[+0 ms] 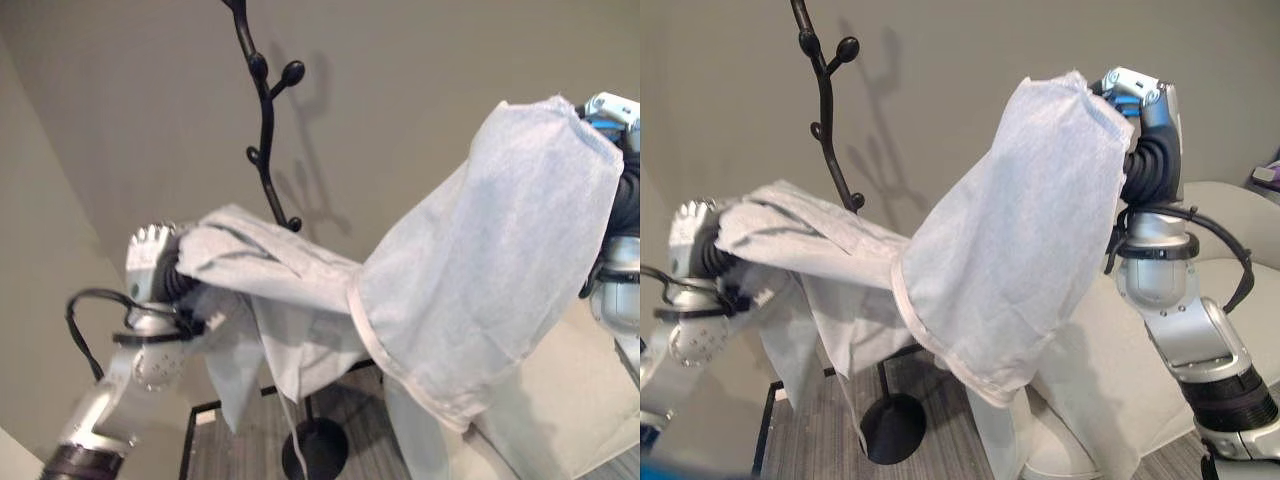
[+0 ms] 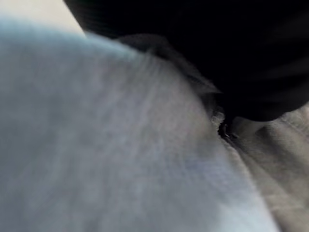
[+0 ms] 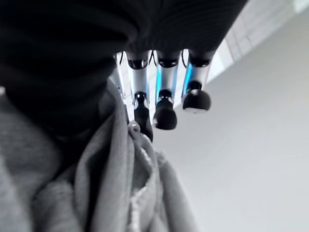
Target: Hang the clothes on the sofa on the clothes rack.
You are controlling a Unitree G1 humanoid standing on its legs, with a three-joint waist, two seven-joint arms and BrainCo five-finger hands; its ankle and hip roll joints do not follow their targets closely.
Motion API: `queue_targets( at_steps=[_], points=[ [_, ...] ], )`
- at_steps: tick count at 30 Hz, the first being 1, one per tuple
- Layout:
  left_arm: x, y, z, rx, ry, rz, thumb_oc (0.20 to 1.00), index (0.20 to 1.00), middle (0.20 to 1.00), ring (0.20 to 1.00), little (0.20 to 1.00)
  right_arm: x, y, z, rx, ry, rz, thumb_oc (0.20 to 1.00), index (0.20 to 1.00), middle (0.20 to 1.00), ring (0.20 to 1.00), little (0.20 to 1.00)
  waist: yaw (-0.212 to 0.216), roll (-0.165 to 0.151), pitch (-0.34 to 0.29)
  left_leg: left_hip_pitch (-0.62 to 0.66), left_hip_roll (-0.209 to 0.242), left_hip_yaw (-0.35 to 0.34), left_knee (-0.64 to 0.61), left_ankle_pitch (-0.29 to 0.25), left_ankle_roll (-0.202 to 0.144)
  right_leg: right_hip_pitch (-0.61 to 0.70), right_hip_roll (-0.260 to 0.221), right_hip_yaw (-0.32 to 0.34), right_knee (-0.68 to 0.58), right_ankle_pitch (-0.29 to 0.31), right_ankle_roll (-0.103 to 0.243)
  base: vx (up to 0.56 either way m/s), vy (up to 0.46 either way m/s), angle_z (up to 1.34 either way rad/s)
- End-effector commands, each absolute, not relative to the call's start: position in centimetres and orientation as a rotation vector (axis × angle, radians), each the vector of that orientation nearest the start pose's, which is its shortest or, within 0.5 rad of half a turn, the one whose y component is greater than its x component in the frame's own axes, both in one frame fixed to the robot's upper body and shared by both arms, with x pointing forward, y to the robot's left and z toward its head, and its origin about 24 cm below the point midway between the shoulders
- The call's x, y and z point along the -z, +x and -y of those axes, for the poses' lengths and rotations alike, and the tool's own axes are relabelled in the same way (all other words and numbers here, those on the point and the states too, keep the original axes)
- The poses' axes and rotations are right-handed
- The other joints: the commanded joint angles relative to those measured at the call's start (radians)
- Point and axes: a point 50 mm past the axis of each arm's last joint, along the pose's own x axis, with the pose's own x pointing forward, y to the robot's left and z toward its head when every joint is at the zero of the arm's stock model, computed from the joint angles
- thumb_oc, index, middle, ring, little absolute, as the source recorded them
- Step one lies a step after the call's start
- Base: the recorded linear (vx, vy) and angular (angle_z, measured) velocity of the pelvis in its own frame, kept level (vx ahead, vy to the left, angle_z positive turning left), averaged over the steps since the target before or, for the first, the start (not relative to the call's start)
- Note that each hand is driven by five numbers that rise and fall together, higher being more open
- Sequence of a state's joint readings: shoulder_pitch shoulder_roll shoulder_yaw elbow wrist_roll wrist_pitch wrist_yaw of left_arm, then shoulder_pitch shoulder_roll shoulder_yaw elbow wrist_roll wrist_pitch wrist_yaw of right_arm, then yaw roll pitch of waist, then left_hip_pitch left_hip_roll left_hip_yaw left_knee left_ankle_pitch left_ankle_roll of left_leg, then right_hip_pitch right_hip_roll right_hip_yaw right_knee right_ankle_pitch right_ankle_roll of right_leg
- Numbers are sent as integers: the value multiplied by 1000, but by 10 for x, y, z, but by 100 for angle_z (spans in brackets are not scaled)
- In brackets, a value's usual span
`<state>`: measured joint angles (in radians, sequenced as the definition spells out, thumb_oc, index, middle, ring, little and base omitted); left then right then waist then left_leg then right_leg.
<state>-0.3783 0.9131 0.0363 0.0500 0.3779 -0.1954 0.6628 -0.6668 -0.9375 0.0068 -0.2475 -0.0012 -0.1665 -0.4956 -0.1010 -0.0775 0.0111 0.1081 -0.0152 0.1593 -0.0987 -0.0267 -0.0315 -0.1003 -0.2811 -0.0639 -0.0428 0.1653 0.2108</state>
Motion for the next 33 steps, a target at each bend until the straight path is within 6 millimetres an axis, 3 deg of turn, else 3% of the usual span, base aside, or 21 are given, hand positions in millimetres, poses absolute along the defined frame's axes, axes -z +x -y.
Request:
queue_targets(
  at_steps=[1, 4, 5, 6, 7, 8, 9, 11, 14, 18, 20, 24, 25, 26, 27, 28, 29, 30, 31, 32, 33],
  points=[
    [-301, 263, -284, -760, 1081, 1094, 200, 200, 200, 200, 200, -379, 251, 221, 483, -634, 1314, 200, 200, 200, 200, 200, 22, -37, -11, 41, -54, -26, 11, -135, 52, -33, -62, 99, 35, 154, 51, 28, 49, 1],
    [-323, 271, -304, -870, 1088, 1050, 200, 200, 200, 200, 200, -403, 274, 224, 539, -676, 1238, 200, 200, 200, 200, 200, 25, 0, 12, 63, -46, -18, 11, -136, 60, -69, -45, 84, 183, 118, 50, 58, 101, -1],
    [-327, 275, -312, -900, 1101, 1016, 200, 200, 200, 200, 200, -408, 282, 228, 561, -705, 1201, 200, 200, 200, 200, 200, 16, 14, 13, 74, -40, -21, 11, -135, 58, -76, -4, 97, 216, 62, 36, 59, 54, -5],
    [-329, 276, -312, -904, 1096, 1018, 200, 200, 200, 200, 200, -411, 283, 227, 560, -706, 1206, 200, 200, 200, 200, 200, 16, 19, 18, 77, -37, -22, 11, -138, 56, -79, 0, 96, 227, 53, 33, 78, 42, 2],
    [-328, 279, -316, -910, 1089, 986, 200, 200, 200, 200, 200, -414, 287, 235, 595, -733, 1171, 200, 200, 200, 200, 200, 10, 26, 12, 78, -32, -23, 11, -134, 56, -80, 47, 104, 221, 1, 21, 47, 0, 7],
    [-329, 280, -316, -910, 1087, 987, 200, 200, 200, 200, 200, -415, 288, 235, 595, -734, 1172, 200, 200, 200, 200, 200, 11, 29, 13, 78, -29, -24, 11, -136, 54, -80, 50, 102, 224, -3, 19, 65, -5, 10],
    [-330, 284, -318, -907, 1089, 967, 200, 200, 200, 200, 200, -416, 294, 242, 616, -761, 1129, 200, 200, 200, 200, 200, -2, 37, 5, 71, -25, -32, 11, -126, 51, -81, 116, 128, 194, -61, 4, 50, -30, 10],
    [-332, 287, -318, -908, 1077, 961, 200, 200, 200, 200, 200, -418, 295, 245, 628, -771, 1117, 200, 200, 200, 200, 200, -10, 40, 2, 66, -23, -43, 11, -124, 49, -85, 155, 153, 176, -76, -3, 67, -33, 23],
    [-326, 308, -311, -858, 1030, 893, 200, 200, 200, 200, 200, -416, 307, 263, 684, -805, 1019, 200, 200, 200, 200, 200, -31, 38, -2, 61, -40, -108, 11, -119, 52, -122, 294, 290, 101, -41, -15, 142, -67, 48],
    [-314, 327, -296, -780, 1000, 842, 200, 200, 200, 200, 200, -419, 312, 275, 719, -835, 958, 200, 200, 200, 200, 200, -36, 31, -29, 49, -47, -166, 11, -115, 42, -77, 300, 317, 27, -23, -34, 165, -116, 94],
    [-309, 340, -288, -764, 934, 807, 200, 200, 200, 200, 200, -427, 309, 282, 744, -871, 937, 200, 200, 200, 200, 200, -44, 38, -45, 48, -26, -197, 11, -111, 21, -73, 295, 261, 36, -45, -60, 218, -180, 95],
    [-300, 347, -281, -746, 916, 782, 200, 200, 200, 200, 200, -438, 293, 279, 739, -896, 1016, 200, 200, 200, 200, 200, -72, 47, -36, 82, 3, -192, 42, -111, -17, -53, 288, 189, 99, -107, -87, 204, -143, 80],
    [-297, 349, -282, -746, 929, 765, 200, 200, 200, 200, 200, -440, 286, 281, 745, -904, 1043, 200, 200, 200, 200, 200, -76, 33, -22, 21, -3, -158, 229, -37, -77, 13, 267, 170, 79, -108, -106, 151, -120, 29],
    [-299, 350, -281, -747, 927, 766, 200, 200, 200, 200, 200, -440, 284, 283, 753, -905, 1045, 200, 200, 200, 200, 200, -77, 28, -13, -12, 0, -152, 316, -13, -96, 41, 263, 159, 63, -115, -114, 121, -132, 45],
    [-300, 349, -282, -753, 918, 768, 200, 200, 200, 200, 200, -443, 281, 283, 760, -898, 1060, 200, 200, 200, 200, 200, -70, 10, 0, -56, -5, -150, 409, 44, -122, 60, 254, 162, 53, -108, -125, 130, -82, 53],
    [-300, 350, -282, -751, 911, 764, 200, 200, 200, 200, 200, -444, 280, 286, 781, -889, 1062, 200, 200, 200, 200, 200, -60, -7, 7, -111, 12, -140, 486, 38, -112, 92, 240, 160, 32, -122, -127, 86, -68, 49],
    [-300, 350, -282, -751, 911, 764, 200, 200, 200, 200, 200, -444, 280, 286, 781, -889, 1062, 200, 200, 200, 200, 200, -60, -7, 7, -111, 12, -140, 486, 38, -112, 92, 240, 160, 32, -122, -127, 242, 40, 4],
    [-299, 354, -283, -749, 895, 741, 200, 200, 200, 200, 200, -442, 281, 302, 838, -910, 996, 200, 200, 200, 200, 200, -61, -24, -3, -120, 131, -68, 316, 2, -83, 118, 201, 150, 13, -139, -102, 251, 120, 1],
    [-299, 355, -283, -759, 882, 740, 200, 200, 200, 200, 200, -442, 281, 307, 864, -911, 984, 200, 200, 200, 200, 200, -50, -20, -4, -141, 162, -71, 222, 29, -82, 128, 194, 153, 9, -153, -94, 331, 170, 42],
    [-300, 356, -281, -763, 871, 740, 200, 200, 200, 200, 200, -444, 282, 307, 876, -913, 988, 200, 200, 200, 200, 200, -41, -7, -10, -149, 185, -83, 102, 93, -93, 131, 191, 158, 6, -164, -91, 287, 194, 49],
    [-300, 358, -280, -774, 838, 737, 200, 200, 200, 200, 200, -442, 277, 320, 926, -892, 962, 200, 200, 200, 200, 200, -52, 2, -7, -208, 220, -32, 11, 146, -118, 161, 171, 144, -15, -176, -82, 386, 283, 41]
  ],
)
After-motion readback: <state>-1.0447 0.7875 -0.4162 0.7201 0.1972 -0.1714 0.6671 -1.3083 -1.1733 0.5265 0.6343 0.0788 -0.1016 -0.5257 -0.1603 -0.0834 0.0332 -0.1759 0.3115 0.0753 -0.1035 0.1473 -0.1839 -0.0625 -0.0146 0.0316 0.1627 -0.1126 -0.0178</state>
